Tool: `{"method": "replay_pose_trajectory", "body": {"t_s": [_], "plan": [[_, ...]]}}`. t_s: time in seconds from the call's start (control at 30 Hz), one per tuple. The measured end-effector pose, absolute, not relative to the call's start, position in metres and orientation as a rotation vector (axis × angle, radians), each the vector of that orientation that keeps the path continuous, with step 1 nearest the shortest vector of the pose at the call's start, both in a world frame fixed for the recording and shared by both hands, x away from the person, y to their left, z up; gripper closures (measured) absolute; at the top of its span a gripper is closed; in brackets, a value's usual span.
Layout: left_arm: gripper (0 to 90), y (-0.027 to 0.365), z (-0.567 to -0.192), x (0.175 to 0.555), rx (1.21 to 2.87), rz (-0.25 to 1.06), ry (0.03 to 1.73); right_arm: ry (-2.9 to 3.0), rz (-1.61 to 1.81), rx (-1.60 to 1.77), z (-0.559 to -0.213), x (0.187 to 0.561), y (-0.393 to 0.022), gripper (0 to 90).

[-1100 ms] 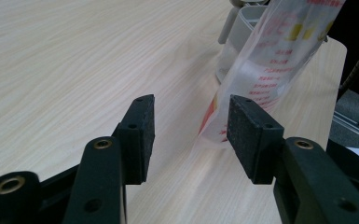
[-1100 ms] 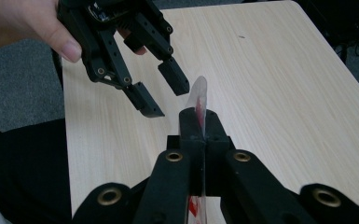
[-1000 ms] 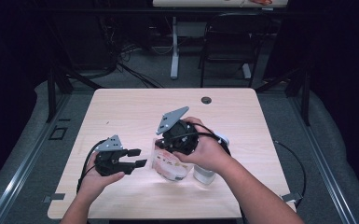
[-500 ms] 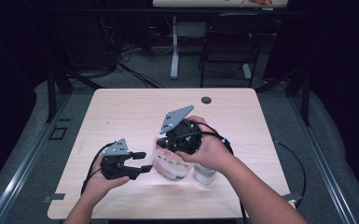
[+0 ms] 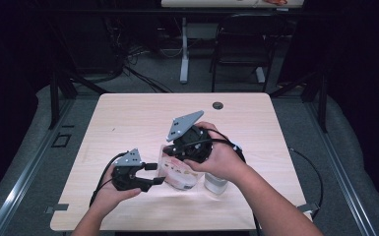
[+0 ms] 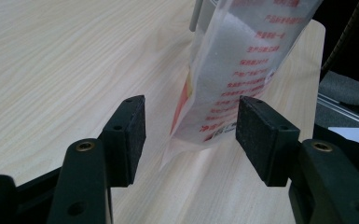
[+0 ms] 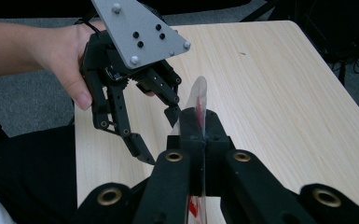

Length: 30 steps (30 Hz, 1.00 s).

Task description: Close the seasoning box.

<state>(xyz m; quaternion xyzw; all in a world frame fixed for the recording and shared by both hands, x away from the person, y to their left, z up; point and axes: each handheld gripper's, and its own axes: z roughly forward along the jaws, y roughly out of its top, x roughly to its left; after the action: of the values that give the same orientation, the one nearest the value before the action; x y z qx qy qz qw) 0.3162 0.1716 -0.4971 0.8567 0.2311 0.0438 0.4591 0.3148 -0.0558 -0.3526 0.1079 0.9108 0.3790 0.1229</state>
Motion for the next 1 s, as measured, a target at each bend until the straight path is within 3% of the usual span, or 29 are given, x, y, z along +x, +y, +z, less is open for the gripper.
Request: {"method": "replay_pose_trajectory", "body": {"t_s": [1.0], "plan": [[40.9, 0.155, -0.513, 0.316, 2.137, 0.037, 0.496, 2.654, 1.136, 0.272, -0.345, 0.308, -0.054, 90.0]]}}
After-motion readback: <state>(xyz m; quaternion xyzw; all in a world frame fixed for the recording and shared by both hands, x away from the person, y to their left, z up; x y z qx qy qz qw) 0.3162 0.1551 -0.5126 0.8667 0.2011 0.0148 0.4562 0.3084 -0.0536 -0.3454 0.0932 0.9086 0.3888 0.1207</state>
